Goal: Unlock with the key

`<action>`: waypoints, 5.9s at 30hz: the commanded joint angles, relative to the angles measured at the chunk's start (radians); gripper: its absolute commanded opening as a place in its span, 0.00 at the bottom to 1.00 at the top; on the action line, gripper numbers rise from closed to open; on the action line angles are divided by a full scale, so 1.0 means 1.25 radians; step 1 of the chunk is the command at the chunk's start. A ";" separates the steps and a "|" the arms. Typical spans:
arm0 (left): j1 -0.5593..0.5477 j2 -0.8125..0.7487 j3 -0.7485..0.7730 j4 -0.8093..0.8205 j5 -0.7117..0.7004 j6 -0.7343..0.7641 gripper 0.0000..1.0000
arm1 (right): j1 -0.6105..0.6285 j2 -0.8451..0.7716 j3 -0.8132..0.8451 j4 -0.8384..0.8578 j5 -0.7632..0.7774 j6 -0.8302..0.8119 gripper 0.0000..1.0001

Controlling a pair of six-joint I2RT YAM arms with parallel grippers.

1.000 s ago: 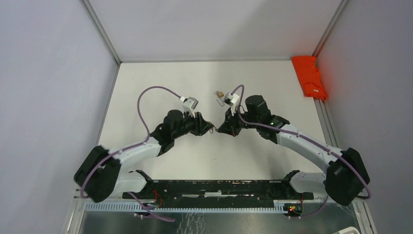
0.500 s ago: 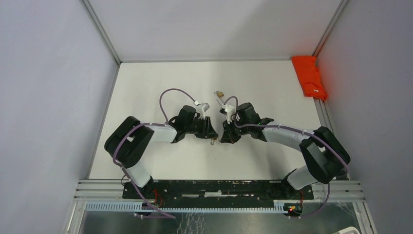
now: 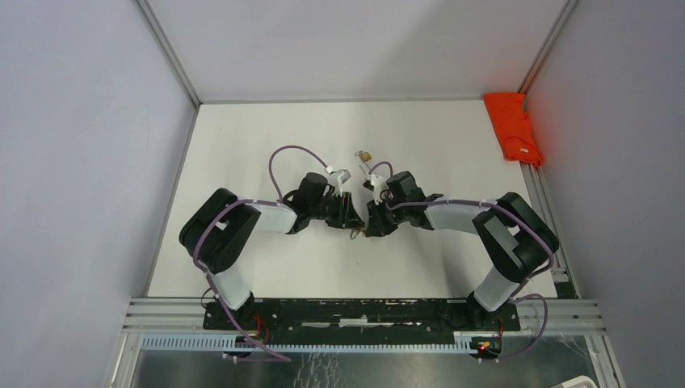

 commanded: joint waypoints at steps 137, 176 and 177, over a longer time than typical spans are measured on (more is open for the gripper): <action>0.051 -0.600 -0.029 -0.363 -0.632 0.020 0.02 | 0.194 -0.027 0.137 -0.414 0.427 -0.195 0.33; 0.051 -0.603 -0.031 -0.366 -0.629 0.027 0.02 | 0.200 -0.040 0.192 -0.386 0.317 -0.186 0.00; 0.051 -0.605 -0.031 -0.365 -0.629 0.028 0.02 | 0.199 -0.053 0.195 -0.386 0.311 -0.174 0.00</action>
